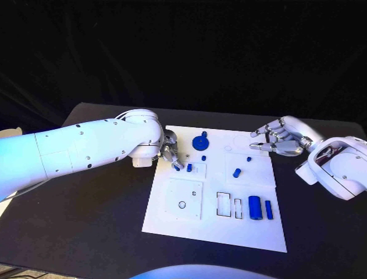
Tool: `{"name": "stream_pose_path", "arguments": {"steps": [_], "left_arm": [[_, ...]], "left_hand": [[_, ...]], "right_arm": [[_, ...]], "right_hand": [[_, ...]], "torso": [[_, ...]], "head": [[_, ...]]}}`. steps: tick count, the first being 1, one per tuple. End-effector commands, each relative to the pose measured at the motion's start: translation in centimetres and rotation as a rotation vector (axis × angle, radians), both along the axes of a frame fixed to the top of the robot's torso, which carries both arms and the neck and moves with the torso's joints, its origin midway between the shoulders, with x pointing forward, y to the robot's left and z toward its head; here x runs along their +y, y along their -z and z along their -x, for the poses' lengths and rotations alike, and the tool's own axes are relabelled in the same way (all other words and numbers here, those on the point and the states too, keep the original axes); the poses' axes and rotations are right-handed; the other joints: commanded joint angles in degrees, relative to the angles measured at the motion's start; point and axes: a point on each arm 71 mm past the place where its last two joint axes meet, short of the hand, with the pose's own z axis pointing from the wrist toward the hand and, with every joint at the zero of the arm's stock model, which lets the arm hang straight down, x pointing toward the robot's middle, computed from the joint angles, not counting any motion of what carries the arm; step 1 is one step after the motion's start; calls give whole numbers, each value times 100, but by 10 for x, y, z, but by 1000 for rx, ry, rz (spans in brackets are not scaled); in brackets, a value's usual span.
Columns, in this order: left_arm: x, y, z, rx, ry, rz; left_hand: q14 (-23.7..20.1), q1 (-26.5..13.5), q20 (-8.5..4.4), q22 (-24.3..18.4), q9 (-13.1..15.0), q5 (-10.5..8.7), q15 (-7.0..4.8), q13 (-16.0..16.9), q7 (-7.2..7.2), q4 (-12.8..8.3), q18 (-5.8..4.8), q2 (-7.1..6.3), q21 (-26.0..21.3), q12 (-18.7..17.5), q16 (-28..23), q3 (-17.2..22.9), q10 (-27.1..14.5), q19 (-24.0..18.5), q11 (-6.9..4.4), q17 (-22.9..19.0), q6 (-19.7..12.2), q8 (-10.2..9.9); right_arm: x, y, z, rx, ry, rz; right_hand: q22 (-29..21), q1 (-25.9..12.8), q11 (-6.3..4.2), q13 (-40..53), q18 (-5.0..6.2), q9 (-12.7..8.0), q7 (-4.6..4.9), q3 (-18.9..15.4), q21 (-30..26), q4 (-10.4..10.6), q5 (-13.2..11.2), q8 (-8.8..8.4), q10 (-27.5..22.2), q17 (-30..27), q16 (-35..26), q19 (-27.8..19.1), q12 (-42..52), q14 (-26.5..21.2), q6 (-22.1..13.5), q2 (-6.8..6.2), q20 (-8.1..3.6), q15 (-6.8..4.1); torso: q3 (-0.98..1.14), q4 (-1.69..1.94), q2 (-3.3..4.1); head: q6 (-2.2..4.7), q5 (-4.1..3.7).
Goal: Assemble the parts on the task board
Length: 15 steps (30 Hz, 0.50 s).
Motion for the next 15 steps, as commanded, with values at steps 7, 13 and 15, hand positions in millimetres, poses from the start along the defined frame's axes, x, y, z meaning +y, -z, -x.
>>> {"name": "stream_pose_path", "arguments": {"steps": [7,13,15], "left_arm": [[2,14,5,69,-2,-61],[3,14,4,72,-2,-64],[3,14,4,73,0,-65]], "left_hand": [[582,-300,-43,886,-19,32,-46,77,-59,98,-1,-21,80,88,18,-41,87,281,-12,1509,117,31],[582,-421,-48,918,-24,40,-52,124,-71,133,-9,-8,105,131,18,-50,119,298,-21,1509,148,52],[582,-443,-49,929,-24,42,-53,139,-74,137,-13,-12,115,144,18,-54,128,304,-23,1509,156,58]], "right_arm": [[2,0,2,5,-13,3],[1,0,2,2,-14,7],[1,0,2,2,-14,7]], "right_hand": [[130,24,-22,-9,42,8,-11,-35,-30,-14,26,23,-35,1073,-21,-42,-22,489,27,46,-17,-36],[130,24,-22,-9,42,8,-11,-35,-30,-14,26,23,-35,1073,-21,-42,-22,489,27,46,-17,-36],[130,24,-22,-9,42,8,-11,-35,-30,-14,26,23,-35,1073,-21,-42,-22,489,27,46,-17,-36]], "torso": [[-6,-2,3],[-2,0,4],[-2,0,4]], "head": [[-5,-11],[-14,-20],[-15,-19]]}}
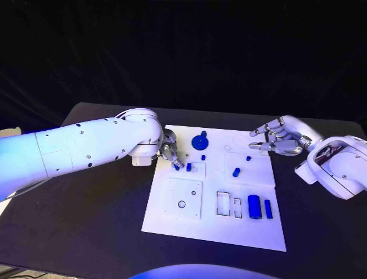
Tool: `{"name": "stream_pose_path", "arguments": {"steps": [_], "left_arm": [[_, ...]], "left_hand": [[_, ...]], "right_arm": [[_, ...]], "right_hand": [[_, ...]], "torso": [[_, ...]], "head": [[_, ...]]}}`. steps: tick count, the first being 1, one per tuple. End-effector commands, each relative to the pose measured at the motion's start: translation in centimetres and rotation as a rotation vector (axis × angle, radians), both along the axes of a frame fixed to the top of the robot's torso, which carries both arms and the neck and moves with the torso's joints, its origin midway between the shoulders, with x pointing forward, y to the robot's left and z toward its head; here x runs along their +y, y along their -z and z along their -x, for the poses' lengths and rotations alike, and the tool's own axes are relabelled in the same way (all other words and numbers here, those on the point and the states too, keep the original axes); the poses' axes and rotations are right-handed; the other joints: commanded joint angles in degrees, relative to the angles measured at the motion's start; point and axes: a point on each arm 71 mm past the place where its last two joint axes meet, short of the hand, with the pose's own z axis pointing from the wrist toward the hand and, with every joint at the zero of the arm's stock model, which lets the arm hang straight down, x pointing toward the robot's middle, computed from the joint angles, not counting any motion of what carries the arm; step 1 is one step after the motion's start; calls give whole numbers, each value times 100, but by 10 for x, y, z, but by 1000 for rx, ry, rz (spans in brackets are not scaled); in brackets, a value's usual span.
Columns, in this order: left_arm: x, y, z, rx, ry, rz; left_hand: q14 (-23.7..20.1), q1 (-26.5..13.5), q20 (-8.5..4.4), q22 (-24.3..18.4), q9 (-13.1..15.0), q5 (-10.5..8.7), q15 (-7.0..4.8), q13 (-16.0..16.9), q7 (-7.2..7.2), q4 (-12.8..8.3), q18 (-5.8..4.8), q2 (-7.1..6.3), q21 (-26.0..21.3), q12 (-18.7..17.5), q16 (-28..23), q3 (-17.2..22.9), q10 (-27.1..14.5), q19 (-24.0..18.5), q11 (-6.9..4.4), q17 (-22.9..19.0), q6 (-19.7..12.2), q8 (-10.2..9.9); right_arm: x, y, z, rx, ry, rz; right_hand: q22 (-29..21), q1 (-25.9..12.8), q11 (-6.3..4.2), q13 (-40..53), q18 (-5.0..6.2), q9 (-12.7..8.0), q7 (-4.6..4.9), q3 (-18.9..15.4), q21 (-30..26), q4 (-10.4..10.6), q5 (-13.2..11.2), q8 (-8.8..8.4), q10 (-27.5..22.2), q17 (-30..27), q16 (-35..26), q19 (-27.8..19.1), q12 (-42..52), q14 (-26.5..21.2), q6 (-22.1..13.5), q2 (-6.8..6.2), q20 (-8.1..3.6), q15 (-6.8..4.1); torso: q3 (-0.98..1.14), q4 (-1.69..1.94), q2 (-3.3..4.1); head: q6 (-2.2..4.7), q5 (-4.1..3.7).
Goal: Assemble the parts on the task board
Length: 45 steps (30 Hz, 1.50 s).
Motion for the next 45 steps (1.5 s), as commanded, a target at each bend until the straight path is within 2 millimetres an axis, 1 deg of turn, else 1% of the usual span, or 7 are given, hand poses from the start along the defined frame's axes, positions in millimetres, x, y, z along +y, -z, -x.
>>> {"name": "stream_pose_path", "arguments": {"steps": [1,3,10,19,33,37,45], "left_arm": [[2,14,7,69,2,-59],[2,14,7,71,4,-61],[2,14,7,76,11,-69],[3,14,8,74,18,-77],[3,14,10,80,29,-82],[3,13,10,78,28,-81],[3,14,8,76,22,-82]], "left_hand": [[603,-86,-50,933,-2,10,-33,21,4,28,-13,-2,19,40,18,-5,39,306,2,1509,37,38],[603,-108,-52,938,-2,11,-35,37,0,29,-15,-11,23,54,18,-10,49,309,-1,1509,46,46],[603,-160,-56,963,-1,15,-39,85,-10,34,-21,-18,45,96,18,-16,79,322,-8,1509,70,66],[603,-155,-68,987,-2,47,-53,183,-43,-32,-27,48,63,179,18,66,141,334,-34,1509,105,98],[603,-162,-72,1008,-5,83,-58,242,-54,-69,-33,57,82,227,18,101,177,346,-43,1509,124,112],[603,-164,-73,1002,-5,85,-59,246,-54,-70,-31,57,76,230,18,102,179,342,-43,1509,125,112],[603,-404,-77,1009,-26,87,-58,247,-43,4,-33,35,79,227,18,65,188,345,-36,1509,153,124]], "right_arm": [[1,0,1,2,-12,8],[1,0,1,2,-12,8],[1,0,1,1,-11,9],[0,0,1,2,-10,9],[0,1,1,2,-10,10],[0,1,1,2,-10,10],[0,0,1,2,-11,10]], "right_hand": [[130,24,-22,-9,42,8,-11,-35,-30,-14,26,23,-35,1074,-21,-42,-22,489,27,46,-17,-36],[130,24,-22,-9,42,8,-11,-35,-30,-14,26,23,-35,1074,-21,-42,-22,489,27,46,-17,-36],[130,24,-22,-9,42,8,-11,-35,-30,-14,26,23,-35,1074,-21,-42,-22,489,27,46,-17,-36],[130,24,-22,-9,42,8,-11,-35,-30,-14,26,23,-35,1074,-21,-42,-22,489,27,46,-17,-36],[130,24,-22,-9,42,8,-11,-35,-30,-14,26,23,-35,1074,-21,-42,-22,489,27,46,-17,-36],[130,24,-22,-9,42,8,-11,-35,-30,-14,26,23,-35,1074,-21,-42,-22,489,27,46,-17,-36],[130,24,-22,-9,42,8,-11,-35,-30,-14,26,23,-35,1074,-21,-42,-22,489,27,46,-17,-36]], "torso": [[2,1,1],[-1,1,-1],[2,2,0],[-1,4,-4],[-1,5,-4],[0,5,2],[-1,-3,3]], "head": [[-6,0],[-12,-2],[-18,2],[-14,8],[-20,21],[-11,21],[-16,28]]}}
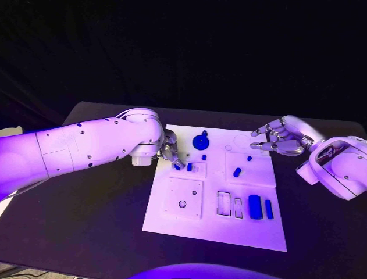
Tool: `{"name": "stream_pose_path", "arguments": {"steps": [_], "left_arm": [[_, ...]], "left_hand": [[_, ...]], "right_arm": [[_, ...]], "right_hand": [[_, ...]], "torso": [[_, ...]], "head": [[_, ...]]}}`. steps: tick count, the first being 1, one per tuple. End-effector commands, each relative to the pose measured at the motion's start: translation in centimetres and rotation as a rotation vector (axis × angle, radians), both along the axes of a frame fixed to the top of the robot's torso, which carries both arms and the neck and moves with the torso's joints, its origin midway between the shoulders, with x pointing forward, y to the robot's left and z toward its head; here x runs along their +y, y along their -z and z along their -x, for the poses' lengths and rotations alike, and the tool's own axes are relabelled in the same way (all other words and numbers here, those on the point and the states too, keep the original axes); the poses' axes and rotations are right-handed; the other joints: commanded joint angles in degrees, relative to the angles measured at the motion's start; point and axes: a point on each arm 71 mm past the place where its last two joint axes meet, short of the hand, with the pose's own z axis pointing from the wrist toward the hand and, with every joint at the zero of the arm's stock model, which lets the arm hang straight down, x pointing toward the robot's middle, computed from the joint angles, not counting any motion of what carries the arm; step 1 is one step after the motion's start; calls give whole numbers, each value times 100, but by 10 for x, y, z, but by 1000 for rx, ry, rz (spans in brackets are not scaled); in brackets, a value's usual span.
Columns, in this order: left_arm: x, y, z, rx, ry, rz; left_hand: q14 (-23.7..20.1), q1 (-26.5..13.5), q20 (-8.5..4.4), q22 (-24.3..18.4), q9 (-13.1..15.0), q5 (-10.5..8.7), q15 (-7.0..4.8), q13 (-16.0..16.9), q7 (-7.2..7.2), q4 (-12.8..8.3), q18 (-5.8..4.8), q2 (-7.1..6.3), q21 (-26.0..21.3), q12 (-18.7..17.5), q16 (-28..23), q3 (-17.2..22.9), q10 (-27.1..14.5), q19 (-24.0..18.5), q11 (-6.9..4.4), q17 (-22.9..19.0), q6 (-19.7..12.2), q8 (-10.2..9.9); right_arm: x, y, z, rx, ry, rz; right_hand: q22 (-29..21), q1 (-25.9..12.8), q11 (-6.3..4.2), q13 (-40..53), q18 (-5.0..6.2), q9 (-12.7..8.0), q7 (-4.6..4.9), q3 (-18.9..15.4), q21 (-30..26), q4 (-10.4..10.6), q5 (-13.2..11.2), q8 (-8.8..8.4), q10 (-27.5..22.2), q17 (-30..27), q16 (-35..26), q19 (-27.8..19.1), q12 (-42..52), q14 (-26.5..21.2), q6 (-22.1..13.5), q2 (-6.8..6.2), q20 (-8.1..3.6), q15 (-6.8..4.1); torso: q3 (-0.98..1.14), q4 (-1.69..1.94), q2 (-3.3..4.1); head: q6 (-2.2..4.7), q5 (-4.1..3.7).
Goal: Assemble the parts on the task board
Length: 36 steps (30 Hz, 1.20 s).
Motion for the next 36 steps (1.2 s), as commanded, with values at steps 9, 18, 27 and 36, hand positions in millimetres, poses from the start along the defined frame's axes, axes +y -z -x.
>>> {"name": "stream_pose_path", "arguments": {"steps": [9,18,27,36], "left_arm": [[3,14,5,73,0,-72],[3,15,5,86,10,-81],[3,16,5,90,11,-84],[3,16,6,94,16,-89]], "left_hand": [[583,-253,-36,1033,-21,18,-38,45,-10,113,-38,-5,47,42,18,-71,70,357,10,1505,62,28],[583,-361,-37,1050,-31,15,-38,75,-12,146,-42,-37,60,63,18,-137,85,365,9,1505,80,41],[583,-474,-35,1060,-40,12,-38,85,-15,187,-45,-83,67,69,18,-258,95,369,7,1505,108,59],[583,-518,-34,1072,-47,13,-38,94,-19,201,-48,-113,76,75,18,-341,101,374,6,1505,118,67]], "right_arm": [[1,1,1,3,-11,7],[1,0,1,4,-10,6],[1,0,1,3,-11,6],[0,0,1,2,-10,5]], "right_hand": [[127,24,-22,-9,42,8,-11,-34,-30,-14,26,23,-35,1071,-22,-42,-22,489,27,46,-17,-36],[118,38,-21,-20,44,7,-10,-49,-37,-20,30,21,-43,1063,-30,-45,-36,487,25,51,-18,-35],[116,36,-21,-24,44,7,-9,-53,-38,-19,29,21,-45,1059,-33,-46,-42,486,25,51,-17,-35],[106,34,-20,-27,46,7,-9,-55,-44,-18,29,21,-47,1052,-40,-51,-47,484,25,50,-17,-35]], "torso": [[3,-1,-1],[2,-6,-1],[3,-1,-2],[2,-4,0]], "head": [[-21,-1],[-30,-7],[-32,-15],[-38,-13]]}}
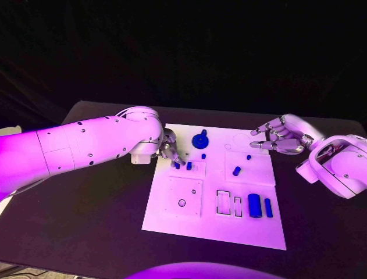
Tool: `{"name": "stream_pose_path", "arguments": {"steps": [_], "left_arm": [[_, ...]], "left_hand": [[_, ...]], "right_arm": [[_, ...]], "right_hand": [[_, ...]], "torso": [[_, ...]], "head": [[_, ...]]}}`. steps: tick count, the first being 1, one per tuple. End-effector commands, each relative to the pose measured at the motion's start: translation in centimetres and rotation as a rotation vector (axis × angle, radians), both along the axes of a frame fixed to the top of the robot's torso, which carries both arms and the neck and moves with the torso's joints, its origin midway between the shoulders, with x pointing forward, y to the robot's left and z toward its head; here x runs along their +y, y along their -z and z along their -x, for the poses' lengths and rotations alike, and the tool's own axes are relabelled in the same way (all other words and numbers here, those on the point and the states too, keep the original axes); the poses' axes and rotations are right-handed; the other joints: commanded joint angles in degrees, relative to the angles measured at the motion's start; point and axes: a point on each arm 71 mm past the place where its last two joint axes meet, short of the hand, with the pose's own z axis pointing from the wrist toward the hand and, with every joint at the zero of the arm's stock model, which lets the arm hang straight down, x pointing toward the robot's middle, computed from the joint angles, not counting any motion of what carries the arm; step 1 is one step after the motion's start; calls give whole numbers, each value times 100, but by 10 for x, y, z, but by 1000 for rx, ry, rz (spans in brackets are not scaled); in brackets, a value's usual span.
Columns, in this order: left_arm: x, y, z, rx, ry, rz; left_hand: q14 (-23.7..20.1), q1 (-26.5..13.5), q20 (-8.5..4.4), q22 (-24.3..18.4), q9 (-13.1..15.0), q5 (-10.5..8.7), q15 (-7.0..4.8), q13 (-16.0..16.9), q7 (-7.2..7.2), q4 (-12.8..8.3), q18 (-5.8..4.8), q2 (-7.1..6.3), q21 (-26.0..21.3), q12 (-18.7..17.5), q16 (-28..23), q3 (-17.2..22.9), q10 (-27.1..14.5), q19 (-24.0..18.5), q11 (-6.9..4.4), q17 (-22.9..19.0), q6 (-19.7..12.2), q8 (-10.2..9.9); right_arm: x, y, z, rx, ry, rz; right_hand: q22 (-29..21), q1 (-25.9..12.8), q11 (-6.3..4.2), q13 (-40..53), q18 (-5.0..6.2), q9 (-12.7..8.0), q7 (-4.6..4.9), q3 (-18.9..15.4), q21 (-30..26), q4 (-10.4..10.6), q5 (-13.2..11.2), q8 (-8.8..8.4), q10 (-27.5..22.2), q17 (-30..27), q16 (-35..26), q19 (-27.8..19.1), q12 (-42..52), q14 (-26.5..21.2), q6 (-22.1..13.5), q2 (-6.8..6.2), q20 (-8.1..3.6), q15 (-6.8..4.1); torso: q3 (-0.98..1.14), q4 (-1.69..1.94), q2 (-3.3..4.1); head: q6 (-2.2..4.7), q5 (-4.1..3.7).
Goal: Assemble the parts on the task board
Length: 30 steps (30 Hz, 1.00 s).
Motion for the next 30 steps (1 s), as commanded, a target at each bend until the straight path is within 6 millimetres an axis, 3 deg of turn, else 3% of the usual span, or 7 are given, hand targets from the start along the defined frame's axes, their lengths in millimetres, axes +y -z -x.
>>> {"name": "stream_pose_path", "arguments": {"steps": [1,16,30], "left_arm": [[3,14,8,78,9,-72],[-1,13,11,75,20,-70],[2,13,9,68,8,-69]], "left_hand": [[583,-56,-35,1068,-8,13,-38,9,10,3,-48,-9,31,20,18,-41,40,375,-14,1508,26,-39],[583,-67,-34,1083,-10,14,-38,35,5,4,-52,-24,44,40,18,-87,53,382,-16,1508,39,-29],[583,-212,-35,1095,-58,21,-41,41,0,58,-54,-41,47,33,18,-592,64,386,-21,1508,72,-17]], "right_arm": [[1,0,1,2,-11,5],[1,1,1,3,-11,6],[1,0,1,3,-11,6]], "right_hand": [[108,12,0,-5,46,7,-9,-30,-20,6,29,21,-26,1054,-40,-30,-24,484,25,28,4,-35],[94,7,1,-18,49,7,-8,-37,-28,9,28,20,-35,1042,-50,-36,-45,481,24,27,4,-34],[94,7,1,-18,49,7,-8,-37,-28,9,28,20,-35,1042,-50,-36,-45,481,24,27,4,-34]], "torso": [[-2,-3,1],[-3,3,-1],[-4,-1,0]], "head": [[-4,2],[-8,8],[3,1]]}}
